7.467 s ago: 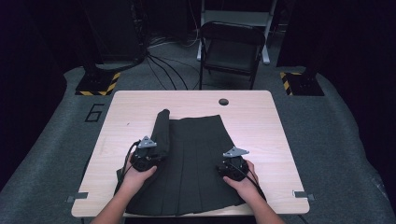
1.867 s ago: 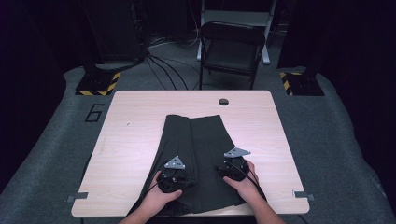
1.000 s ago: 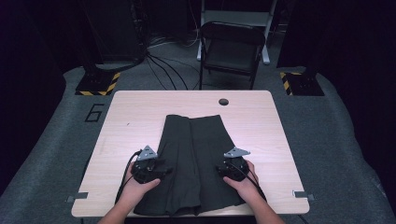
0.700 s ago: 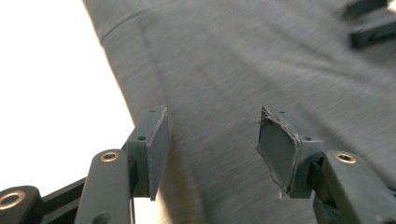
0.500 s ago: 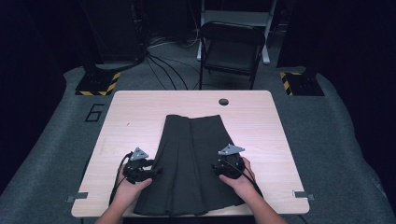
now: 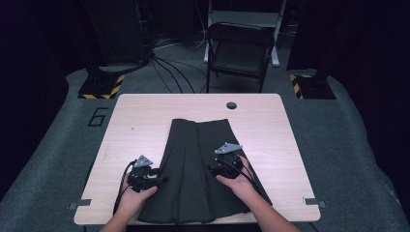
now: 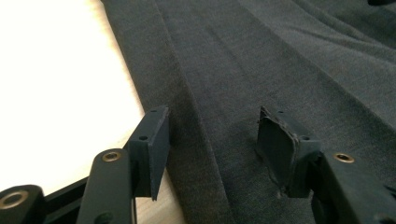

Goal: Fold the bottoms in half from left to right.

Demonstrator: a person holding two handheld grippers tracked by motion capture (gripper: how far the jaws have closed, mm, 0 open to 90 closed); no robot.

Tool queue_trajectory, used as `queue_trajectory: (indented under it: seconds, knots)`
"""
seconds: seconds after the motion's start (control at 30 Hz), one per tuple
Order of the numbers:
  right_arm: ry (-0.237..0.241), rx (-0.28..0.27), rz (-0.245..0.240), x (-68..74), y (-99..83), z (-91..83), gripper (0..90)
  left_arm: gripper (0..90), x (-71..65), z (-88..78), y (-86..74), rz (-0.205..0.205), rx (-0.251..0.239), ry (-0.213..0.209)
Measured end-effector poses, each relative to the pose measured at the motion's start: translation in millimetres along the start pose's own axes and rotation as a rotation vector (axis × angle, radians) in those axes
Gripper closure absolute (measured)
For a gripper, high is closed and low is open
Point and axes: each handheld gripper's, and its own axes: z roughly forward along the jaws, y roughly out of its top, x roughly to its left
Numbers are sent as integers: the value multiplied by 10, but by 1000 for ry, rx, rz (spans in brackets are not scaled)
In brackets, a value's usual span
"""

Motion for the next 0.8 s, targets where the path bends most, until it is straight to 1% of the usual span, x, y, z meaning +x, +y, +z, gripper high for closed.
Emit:
queue_trajectory:
  seconds: [0.03,0.07,0.17,0.2,0.23,0.27,0.3,0.33,0.37,0.4,0.43,0.47,0.53,0.57,0.6,0.67,0.7,0.73,0.8]
  knots:
    - [-4,-8,2,9,12,20,425,450,-1,4,-3,-2,1,-2]
    - [-1,-2,-1,13,20,29,422,455,12,-3,-4,11,22,-9]
    - [0,8,-9,12,48,87,409,479,10,20,-17,-6,12,-5]
    - [0,10,8,18,54,100,404,489,17,19,-17,-6,18,-12]
    - [0,13,12,10,61,119,402,498,22,16,-17,-6,28,-18]
    - [1,4,21,4,67,146,401,512,22,20,-22,-10,30,-18]
    - [6,11,24,-12,78,167,398,523,21,34,-31,-11,19,-11]
    - [7,10,43,-11,85,185,395,531,23,36,-34,-13,22,-14]
    - [10,17,50,-15,93,196,393,537,27,44,-41,-13,24,-14]
    - [12,12,50,-27,103,222,392,542,33,46,-44,-9,29,-12]
    - [12,23,73,-15,111,228,392,543,33,51,-46,-19,24,-13]
    - [11,15,56,-30,123,256,390,548,35,50,-47,-18,25,-12]
    - [17,14,71,-19,140,279,387,561,32,51,-53,-13,20,-10]
    - [18,7,60,-22,154,296,386,568,28,49,-55,-9,21,-7]
    - [23,4,79,-3,162,310,385,573,29,50,-57,-2,21,-6]
    - [22,6,73,19,185,345,383,587,15,54,-63,-1,16,-2]
    - [22,12,86,44,199,356,383,594,13,58,-64,6,13,3]
    - [24,6,66,46,217,377,382,602,6,63,-66,1,7,4]
    - [28,2,63,91,255,412,380,616,2,61,-65,-5,9,3]
